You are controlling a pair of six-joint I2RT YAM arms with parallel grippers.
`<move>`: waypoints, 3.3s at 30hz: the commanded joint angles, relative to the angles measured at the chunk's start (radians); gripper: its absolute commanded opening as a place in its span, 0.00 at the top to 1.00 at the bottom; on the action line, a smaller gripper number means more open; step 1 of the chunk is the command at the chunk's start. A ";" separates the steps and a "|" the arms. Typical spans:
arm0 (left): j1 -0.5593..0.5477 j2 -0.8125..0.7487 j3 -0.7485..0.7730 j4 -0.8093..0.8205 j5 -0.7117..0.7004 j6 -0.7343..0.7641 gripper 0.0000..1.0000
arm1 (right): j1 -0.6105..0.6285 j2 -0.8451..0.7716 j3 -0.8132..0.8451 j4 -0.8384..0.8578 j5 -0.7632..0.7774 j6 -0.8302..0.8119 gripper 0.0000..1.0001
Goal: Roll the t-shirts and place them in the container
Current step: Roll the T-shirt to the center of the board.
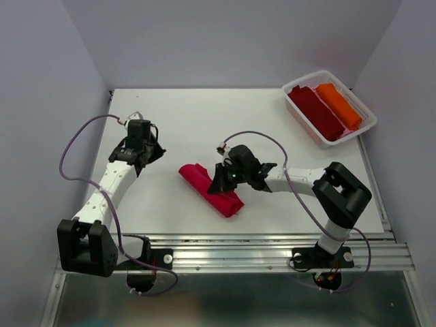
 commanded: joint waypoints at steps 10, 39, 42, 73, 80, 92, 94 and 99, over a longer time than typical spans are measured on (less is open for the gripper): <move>-0.168 -0.017 -0.026 -0.005 -0.034 0.065 0.98 | -0.094 0.072 -0.067 0.240 -0.276 0.145 0.99; -0.386 0.155 -0.050 0.071 0.078 0.099 1.00 | -0.244 0.175 -0.133 0.378 -0.487 0.189 0.99; -0.400 0.170 -0.022 0.078 0.078 0.097 1.00 | -0.271 0.180 -0.139 0.392 -0.526 0.191 0.99; -0.438 0.440 0.024 0.237 0.070 0.064 1.00 | -0.318 -0.117 -0.111 -0.032 -0.163 -0.070 0.45; -0.438 0.446 0.035 0.239 0.078 0.067 1.00 | -0.240 -0.323 -0.076 -0.257 0.103 -0.164 0.64; -0.439 0.445 0.038 0.225 0.070 0.074 1.00 | -0.120 -0.288 -0.189 -0.232 0.163 -0.096 0.99; -0.438 0.442 0.038 0.219 0.059 0.079 1.00 | -0.120 -0.273 -0.234 -0.218 0.187 -0.087 0.99; -0.438 0.437 0.049 0.205 0.038 0.090 1.00 | -0.120 -0.225 -0.312 -0.172 0.201 -0.073 0.99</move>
